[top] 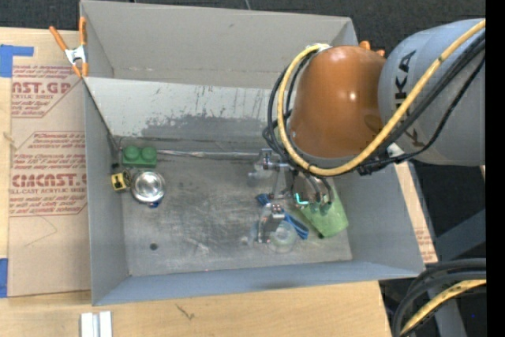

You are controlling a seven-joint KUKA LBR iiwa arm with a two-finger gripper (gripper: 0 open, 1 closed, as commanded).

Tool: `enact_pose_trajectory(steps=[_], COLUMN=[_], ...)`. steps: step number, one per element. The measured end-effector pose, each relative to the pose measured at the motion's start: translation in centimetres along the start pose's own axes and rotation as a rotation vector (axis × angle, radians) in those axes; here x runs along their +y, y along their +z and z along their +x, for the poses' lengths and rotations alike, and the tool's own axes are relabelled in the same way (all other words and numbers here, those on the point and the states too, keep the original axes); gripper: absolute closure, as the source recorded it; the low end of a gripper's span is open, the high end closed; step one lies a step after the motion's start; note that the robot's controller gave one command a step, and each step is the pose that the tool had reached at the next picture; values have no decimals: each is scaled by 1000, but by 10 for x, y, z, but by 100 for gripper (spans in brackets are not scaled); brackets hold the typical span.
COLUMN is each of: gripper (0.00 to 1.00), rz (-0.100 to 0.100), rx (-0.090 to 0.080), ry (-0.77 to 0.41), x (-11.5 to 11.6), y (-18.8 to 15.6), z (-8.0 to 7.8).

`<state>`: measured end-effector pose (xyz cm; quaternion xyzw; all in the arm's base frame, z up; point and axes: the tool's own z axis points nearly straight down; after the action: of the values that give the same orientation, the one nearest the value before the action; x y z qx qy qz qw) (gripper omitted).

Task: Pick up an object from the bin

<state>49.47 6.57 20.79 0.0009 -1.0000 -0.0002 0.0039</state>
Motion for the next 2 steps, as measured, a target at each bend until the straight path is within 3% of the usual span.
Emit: enact_pose_trajectory(steps=[1, 2], gripper=[0, 0], rz=[1, 4], rx=[-2, -4], ry=[-153, -201], x=[-40, -118], y=[105, 122], z=[-28, -17])
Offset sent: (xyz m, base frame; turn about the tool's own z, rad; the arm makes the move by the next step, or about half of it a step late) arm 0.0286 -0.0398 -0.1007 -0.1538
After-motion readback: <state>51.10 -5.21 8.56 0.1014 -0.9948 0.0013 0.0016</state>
